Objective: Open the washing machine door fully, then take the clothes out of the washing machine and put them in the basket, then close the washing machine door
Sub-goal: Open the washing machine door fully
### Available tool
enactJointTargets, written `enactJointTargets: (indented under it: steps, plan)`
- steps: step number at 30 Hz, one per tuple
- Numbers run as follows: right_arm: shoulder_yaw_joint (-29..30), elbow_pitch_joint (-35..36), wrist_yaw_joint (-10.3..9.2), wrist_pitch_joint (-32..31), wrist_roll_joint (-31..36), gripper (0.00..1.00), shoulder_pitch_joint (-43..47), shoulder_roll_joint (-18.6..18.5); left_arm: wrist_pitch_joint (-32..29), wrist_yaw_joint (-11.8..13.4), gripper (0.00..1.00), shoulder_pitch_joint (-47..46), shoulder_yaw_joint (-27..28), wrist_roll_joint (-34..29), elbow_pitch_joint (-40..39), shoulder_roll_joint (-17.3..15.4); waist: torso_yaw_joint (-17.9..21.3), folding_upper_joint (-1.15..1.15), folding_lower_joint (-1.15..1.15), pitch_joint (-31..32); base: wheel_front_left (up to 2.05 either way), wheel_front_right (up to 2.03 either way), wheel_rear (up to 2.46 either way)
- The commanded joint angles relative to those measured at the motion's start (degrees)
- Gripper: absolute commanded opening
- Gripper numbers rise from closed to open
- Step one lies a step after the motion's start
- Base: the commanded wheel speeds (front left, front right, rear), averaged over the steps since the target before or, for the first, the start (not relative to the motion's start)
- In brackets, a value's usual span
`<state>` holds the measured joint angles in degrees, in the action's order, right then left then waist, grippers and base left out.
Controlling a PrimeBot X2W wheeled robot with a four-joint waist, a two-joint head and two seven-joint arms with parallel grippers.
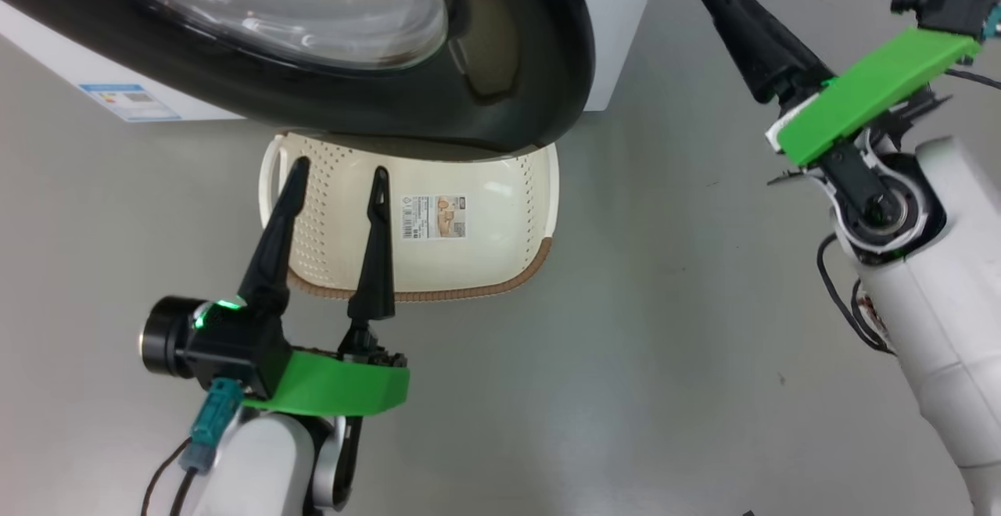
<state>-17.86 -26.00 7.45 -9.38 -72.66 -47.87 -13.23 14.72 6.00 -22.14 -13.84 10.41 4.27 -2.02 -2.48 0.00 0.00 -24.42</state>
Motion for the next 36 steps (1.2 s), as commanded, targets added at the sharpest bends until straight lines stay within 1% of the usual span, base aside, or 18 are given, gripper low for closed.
enactJointTargets:
  steps: [1, 6, 10, 12, 14, 15, 17, 22, 26, 31, 36]
  plan:
    - [-1.16, 1.85, 0.03, 1.9, 1.46, 1.0, 1.49, -0.39, 0.28, -0.17, 1.0, 1.1, 2.01, -0.97, -1.07, -0.86, 0.56, 0.0, 0.0, 0.21, 0.0, 0.0, 0.0]
    - [-6.57, 0.65, 0.03, 12.51, 8.23, 1.0, 3.0, -3.7, 0.28, -0.49, 1.0, 1.49, 2.92, -1.27, -0.35, -0.86, 1.68, 0.0, 0.0, 1.0, 0.0, 0.0, 0.0]
    - [-9.92, -1.01, 0.03, 19.86, 11.62, 1.0, 3.85, -4.94, 0.28, -0.49, 1.0, 2.14, 3.54, -1.48, -0.14, -0.86, 2.57, 0.0, 0.0, 1.74, 0.0, 0.0, 0.0]
    - [-10.67, -1.79, 0.03, 22.26, 12.78, 1.0, 4.23, -5.3, 0.28, -0.51, 1.0, 2.55, 3.88, -1.55, -0.08, -0.86, 2.99, 0.0, 0.0, 2.1, 0.0, 0.0, 0.0]
    - [-10.49, -3.21, 0.03, 24.0, 16.31, 1.0, 4.74, -5.83, 0.28, -0.52, 1.0, 3.01, 4.28, -1.7, 0.04, -0.86, 3.43, 0.0, 0.0, 2.47, 0.0, 0.0, 0.0]
    - [-9.93, -3.72, 0.03, 24.21, 18.02, 1.0, 4.92, -5.91, 0.28, -0.52, 1.0, 3.12, 4.4, -1.78, 0.08, -0.86, 3.57, 0.0, 0.0, 2.56, 0.0, 0.0, 0.0]
    - [-6.72, -3.36, 0.03, 24.32, 22.71, 1.0, 5.32, -5.5, 0.28, -0.48, 1.0, 3.28, 4.64, -1.98, 0.08, -0.86, 3.83, 0.0, 0.0, 2.63, 0.0, 0.0, 0.0]
    - [2.72, 1.05, 0.03, 24.35, 35.52, 1.0, 10.2, -1.71, 0.28, -0.49, 1.0, 3.51, 5.11, -2.25, 0.31, -0.86, 4.14, 0.0, 0.0, 3.08, 0.0, 0.0, 0.0]
    - [7.71, 5.94, 0.03, 24.36, 43.71, 1.0, 14.34, 1.52, 0.28, -0.41, 1.0, 4.02, 5.39, -2.36, 0.32, -0.86, 4.38, 0.0, 0.0, 3.62, 0.0, 0.0, 0.0]
    - [12.39, 11.55, 0.03, 24.37, 50.31, 1.0, 18.61, 4.48, 0.28, -0.31, 1.0, 4.58, 5.82, -2.49, 0.14, -0.86, 4.67, 0.0, 0.0, 4.03, 0.0, 0.0, 0.0]
    - [15.17, 16.36, 0.03, 24.37, 53.53, 1.0, 22.18, 6.4, 0.28, -0.37, 1.0, 4.73, 6.08, -2.56, -0.01, -0.86, 4.82, 0.0, 0.0, 4.13, 0.0, 0.0, 0.0]
